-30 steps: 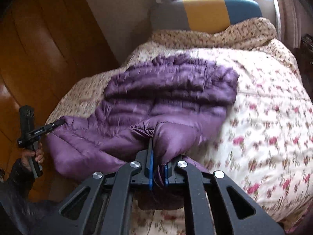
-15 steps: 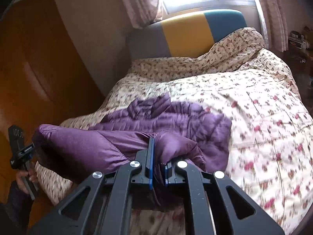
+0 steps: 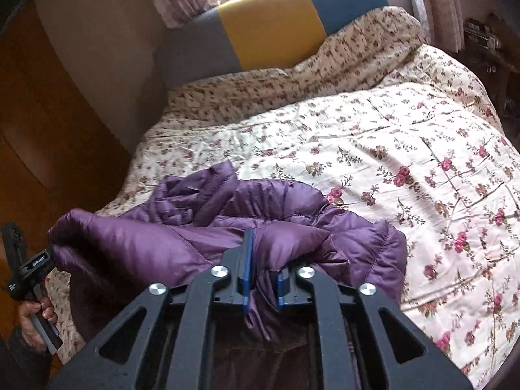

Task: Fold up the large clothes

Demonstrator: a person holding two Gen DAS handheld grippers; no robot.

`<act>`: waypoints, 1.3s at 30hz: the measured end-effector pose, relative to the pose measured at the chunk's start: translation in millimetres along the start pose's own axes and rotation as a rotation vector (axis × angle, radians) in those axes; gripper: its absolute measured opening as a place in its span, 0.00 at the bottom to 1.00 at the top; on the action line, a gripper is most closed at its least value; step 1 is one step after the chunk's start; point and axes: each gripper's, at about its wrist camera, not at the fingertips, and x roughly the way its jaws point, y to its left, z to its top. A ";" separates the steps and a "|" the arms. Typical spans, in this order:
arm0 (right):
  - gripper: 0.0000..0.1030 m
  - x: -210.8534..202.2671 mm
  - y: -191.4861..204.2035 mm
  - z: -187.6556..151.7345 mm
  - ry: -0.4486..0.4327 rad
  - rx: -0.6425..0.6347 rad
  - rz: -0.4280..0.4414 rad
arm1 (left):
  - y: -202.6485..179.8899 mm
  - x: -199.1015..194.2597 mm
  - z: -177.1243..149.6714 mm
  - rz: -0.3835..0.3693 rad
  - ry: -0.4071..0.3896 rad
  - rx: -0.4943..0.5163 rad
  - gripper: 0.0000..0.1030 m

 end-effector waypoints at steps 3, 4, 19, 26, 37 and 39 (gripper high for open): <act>0.35 5.9 -8.4 1.9 -0.001 0.039 0.020 | 6.0 17.9 3.7 0.003 0.040 -0.036 0.05; 0.46 6.9 -10.6 2.0 -0.001 0.053 0.037 | 7.3 20.1 4.8 0.004 0.046 -0.043 0.09; 0.91 -64.3 -30.8 -41.6 -0.059 0.094 0.053 | 53.9 -21.0 -35.2 -0.117 0.046 -0.198 0.74; 0.79 -49.0 -63.9 -112.1 0.084 0.163 -0.002 | 57.1 -24.8 -100.5 -0.223 0.123 -0.248 0.73; 0.13 -88.1 -34.4 -131.7 0.077 0.104 0.070 | 35.8 -46.9 -121.5 -0.286 0.146 -0.191 0.25; 0.13 -108.9 -30.2 -143.5 0.088 0.073 0.072 | 36.0 -59.2 -127.7 -0.292 0.146 -0.183 0.25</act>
